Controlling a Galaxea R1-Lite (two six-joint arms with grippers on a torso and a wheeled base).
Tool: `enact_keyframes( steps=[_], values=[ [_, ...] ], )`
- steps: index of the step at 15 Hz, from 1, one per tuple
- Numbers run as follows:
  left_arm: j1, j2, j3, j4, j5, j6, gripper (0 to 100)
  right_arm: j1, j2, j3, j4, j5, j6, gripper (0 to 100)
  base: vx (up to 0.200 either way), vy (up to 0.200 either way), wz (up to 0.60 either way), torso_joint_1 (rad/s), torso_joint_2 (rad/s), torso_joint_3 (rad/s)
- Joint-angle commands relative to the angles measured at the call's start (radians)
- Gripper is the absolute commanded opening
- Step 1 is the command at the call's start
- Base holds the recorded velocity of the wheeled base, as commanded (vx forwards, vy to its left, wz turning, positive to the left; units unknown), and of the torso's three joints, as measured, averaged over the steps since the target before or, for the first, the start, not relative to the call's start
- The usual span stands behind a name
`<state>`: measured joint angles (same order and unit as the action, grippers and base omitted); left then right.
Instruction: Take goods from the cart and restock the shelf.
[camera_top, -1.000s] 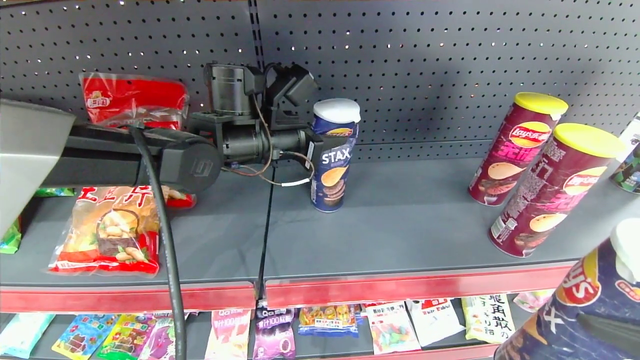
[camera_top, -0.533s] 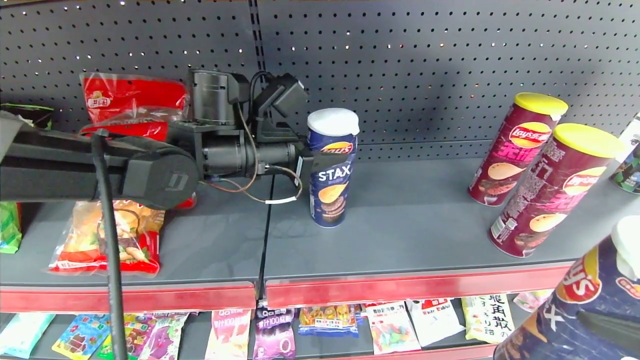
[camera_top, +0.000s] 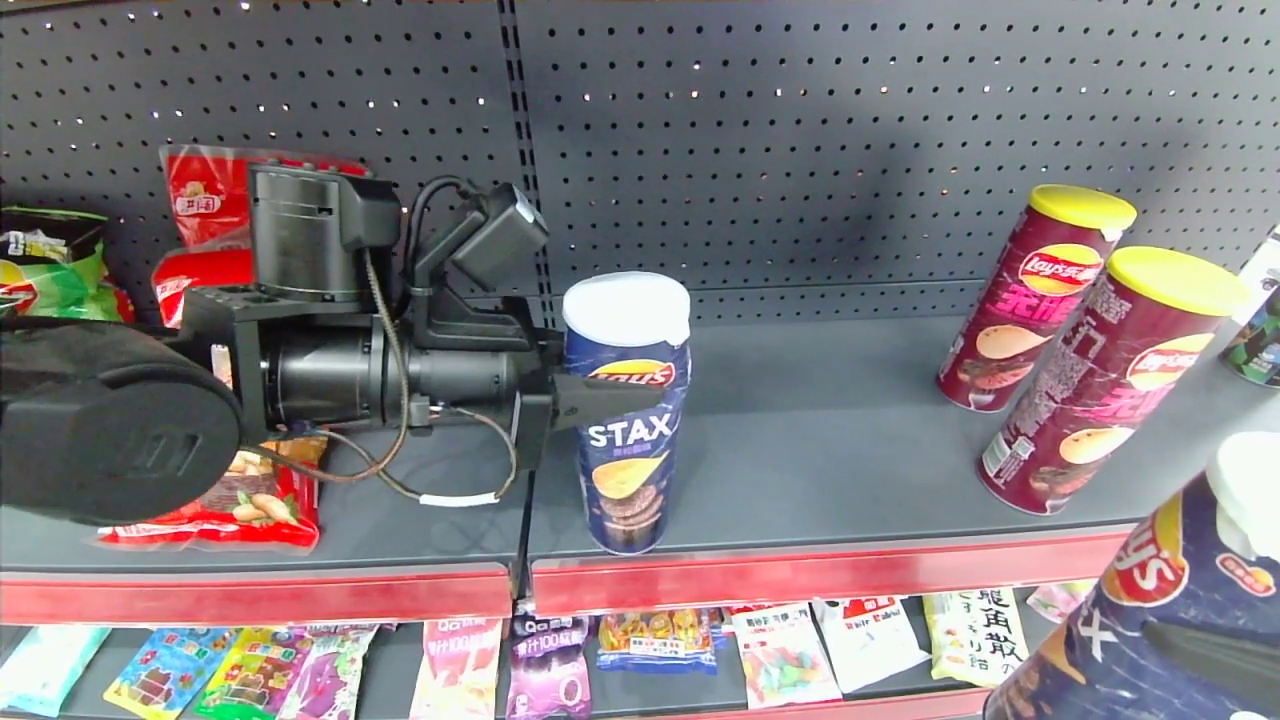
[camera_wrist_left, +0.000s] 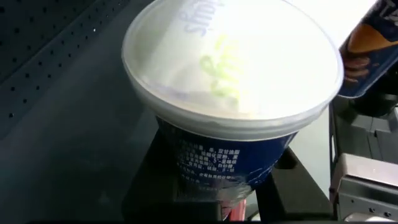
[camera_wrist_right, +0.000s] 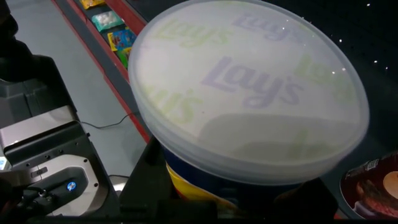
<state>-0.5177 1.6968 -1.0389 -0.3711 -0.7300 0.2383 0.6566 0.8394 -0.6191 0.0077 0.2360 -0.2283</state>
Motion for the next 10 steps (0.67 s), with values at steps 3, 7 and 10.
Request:
enact_keyframes(
  steps=[3,7,10],
  values=[
    [0.001,-0.036,0.017,-0.005,-0.019,0.001,0,0.001,0.003,0.001,0.0,0.0,0.0,0,0.0,0.0,0.0,0.0,0.0,0.0],
    [0.001,-0.029,0.04,-0.005,-0.014,0.006,0,0.001,0.0,-0.001,0.0,0.0,0.0,0,0.0,0.0,0.0,0.0,0.0,0.0],
    [0.001,-0.025,0.051,-0.005,-0.014,0.015,0,0.0,0.001,-0.001,0.0,0.0,0.0,0,0.0,0.0,0.0,0.0,0.0,0.0]
  ],
)
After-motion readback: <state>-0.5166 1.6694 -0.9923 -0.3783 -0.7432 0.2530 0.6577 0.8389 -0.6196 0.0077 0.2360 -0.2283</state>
